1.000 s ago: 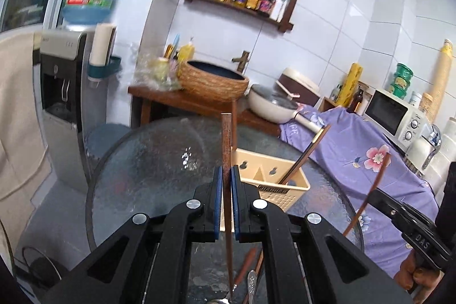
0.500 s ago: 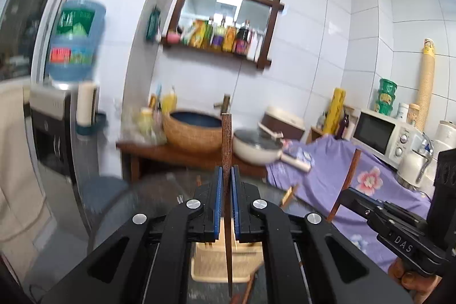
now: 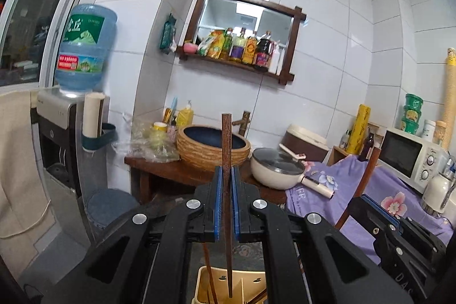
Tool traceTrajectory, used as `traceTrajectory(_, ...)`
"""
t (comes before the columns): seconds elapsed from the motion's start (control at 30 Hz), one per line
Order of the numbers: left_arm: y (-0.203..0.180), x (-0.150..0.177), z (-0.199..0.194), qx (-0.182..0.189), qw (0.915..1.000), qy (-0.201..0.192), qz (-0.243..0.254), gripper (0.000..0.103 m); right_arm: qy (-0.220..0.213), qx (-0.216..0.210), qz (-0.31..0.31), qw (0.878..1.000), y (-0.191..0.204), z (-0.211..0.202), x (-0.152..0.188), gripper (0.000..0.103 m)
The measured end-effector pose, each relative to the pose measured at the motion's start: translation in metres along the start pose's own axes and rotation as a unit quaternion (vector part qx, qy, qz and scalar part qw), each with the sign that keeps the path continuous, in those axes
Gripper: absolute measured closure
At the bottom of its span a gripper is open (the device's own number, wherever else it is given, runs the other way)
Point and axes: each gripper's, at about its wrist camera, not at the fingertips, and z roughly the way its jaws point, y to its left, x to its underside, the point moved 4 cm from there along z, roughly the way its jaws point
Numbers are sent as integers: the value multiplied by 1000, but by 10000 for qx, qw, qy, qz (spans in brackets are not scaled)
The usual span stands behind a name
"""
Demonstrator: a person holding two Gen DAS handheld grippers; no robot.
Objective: Organize utensils
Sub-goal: 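Lower both brown chopsticks into the holder and open both tools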
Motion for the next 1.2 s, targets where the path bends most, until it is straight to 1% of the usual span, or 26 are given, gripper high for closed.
traceTrajectory(0.13, 8, 29, 17, -14, 9996, 264, -55, 97, 239, 71, 180, 9995, -9, 20, 28, 96)
traceTrajectory(0.27, 13, 52, 25, 31, 9987, 486, -115, 97, 418, 116, 221, 9988, -12, 31, 52, 96)
traceTrajectory(0.37, 16, 68, 31, 28, 9979, 640, -65, 97, 517, 140, 211, 9983, -12, 36, 66, 96)
traceTrajectory(0.67, 20, 98, 45, 49, 9947, 1028, 33, 97, 778, 194, 290, 9964, -17, 49, 100, 96)
traceTrajectory(0.83, 21, 107, 47, 97, 9927, 1200, 82, 97, 833, 229, 333, 9957, -20, 50, 109, 96)
traceTrajectory(0.9, 21, 110, 45, 141, 9925, 1209, 123, 96, 869, 168, 380, 9954, -21, 50, 111, 95)
traceTrajectory(0.93, 20, 110, 44, 148, 9925, 1202, 156, 90, 881, 182, 378, 9952, -22, 49, 113, 95)
traceTrajectory(0.97, 20, 111, 41, 160, 9927, 1177, 193, 77, 863, 208, 358, 9954, -21, 48, 114, 94)
traceTrajectory(1.0, 20, 111, 38, 178, 9929, 1157, 207, 68, 840, 223, 318, 9957, -20, 45, 115, 89)
traceTrajectory(1.03, 19, 112, 36, 192, 9931, 1137, 217, 49, 821, 219, 283, 9960, -20, 42, 116, 83)
traceTrajectory(1.07, 20, 113, 30, 209, 9935, 1097, 237, 43, 805, 200, 256, 9962, -19, 38, 118, 67)
traceTrajectory(1.1, 20, 114, 25, 222, 9935, 1088, 260, 41, 784, 198, 244, 9964, -19, 34, 121, 53)
traceTrajectory(1.13, 21, 117, 20, 231, 9930, 1115, 301, 37, 738, 226, 239, 9967, -19, 29, 123, 50)
traceTrajectory(1.17, 21, 119, 16, 234, 9927, 1139, 324, 29, 690, 295, 214, 9969, -19, 21, 126, 50)
traceTrajectory(1.2, 22, 123, 10, 244, 9924, 1157, 345, 24, 709, 320, 188, 9968, -19, 18, 129, 49)
